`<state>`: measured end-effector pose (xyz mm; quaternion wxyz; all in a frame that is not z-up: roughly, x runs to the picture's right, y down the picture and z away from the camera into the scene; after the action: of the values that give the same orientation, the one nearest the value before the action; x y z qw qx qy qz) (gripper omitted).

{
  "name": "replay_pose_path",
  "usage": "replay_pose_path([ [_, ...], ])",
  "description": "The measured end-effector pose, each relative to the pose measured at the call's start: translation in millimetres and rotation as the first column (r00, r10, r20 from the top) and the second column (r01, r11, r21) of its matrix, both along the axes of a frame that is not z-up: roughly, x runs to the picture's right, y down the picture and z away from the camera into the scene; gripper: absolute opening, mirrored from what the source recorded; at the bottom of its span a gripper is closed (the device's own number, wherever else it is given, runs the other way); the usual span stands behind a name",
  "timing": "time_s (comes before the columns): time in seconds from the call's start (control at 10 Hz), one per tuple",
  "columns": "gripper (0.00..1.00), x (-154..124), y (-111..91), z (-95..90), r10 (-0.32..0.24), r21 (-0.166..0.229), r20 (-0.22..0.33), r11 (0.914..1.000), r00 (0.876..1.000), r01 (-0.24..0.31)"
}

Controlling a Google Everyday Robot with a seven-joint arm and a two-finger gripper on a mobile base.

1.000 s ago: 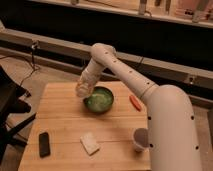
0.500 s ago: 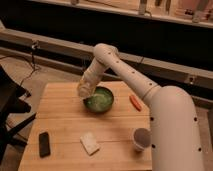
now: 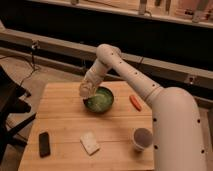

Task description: Place the bottle in the ceramic bowl

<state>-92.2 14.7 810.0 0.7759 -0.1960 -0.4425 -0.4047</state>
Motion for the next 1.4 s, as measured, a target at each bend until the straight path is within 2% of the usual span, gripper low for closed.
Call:
replay_pose_path([
  [1.2, 0.01, 19.5, 0.8, 3.9, 0.072, -0.002, -0.027, 0.9974, 0.997, -0.072],
  [1.3, 0.04, 21.1, 0.8, 4.0, 0.077, -0.002, -0.029, 0.9970, 0.997, -0.077],
  [1.4, 0.14, 22.9, 1.2, 4.6, 0.081, -0.002, -0.032, 0.9967, 0.996, -0.082],
])
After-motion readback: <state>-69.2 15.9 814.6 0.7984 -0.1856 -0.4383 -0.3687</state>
